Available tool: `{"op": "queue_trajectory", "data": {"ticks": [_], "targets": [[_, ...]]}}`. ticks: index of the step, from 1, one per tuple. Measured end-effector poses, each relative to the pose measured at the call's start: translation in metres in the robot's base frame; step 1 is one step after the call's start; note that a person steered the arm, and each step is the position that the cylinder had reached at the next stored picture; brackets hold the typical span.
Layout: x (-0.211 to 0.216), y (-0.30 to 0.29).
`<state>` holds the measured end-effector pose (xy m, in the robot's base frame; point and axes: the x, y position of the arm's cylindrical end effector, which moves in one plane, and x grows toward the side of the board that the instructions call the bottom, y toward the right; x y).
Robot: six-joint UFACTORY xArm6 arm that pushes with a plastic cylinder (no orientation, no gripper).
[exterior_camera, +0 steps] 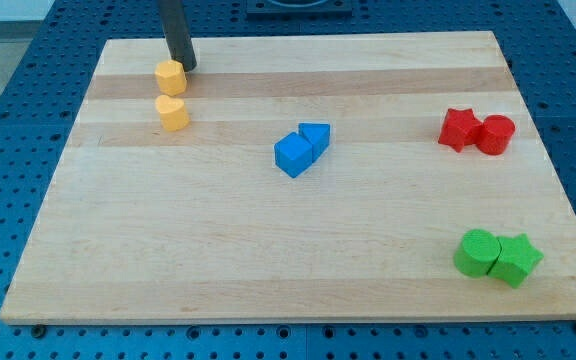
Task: Push the yellow hexagon above to the yellow heart
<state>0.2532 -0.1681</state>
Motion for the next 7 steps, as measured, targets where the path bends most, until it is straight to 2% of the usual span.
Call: {"op": "queue_trajectory", "data": {"ticks": [1,2,3,5,7], "targets": [[-0.002,0.000],[-0.038,-0.005],[-0.054,-0.018],[-0.007,-0.011],[0.095,0.005]]}}
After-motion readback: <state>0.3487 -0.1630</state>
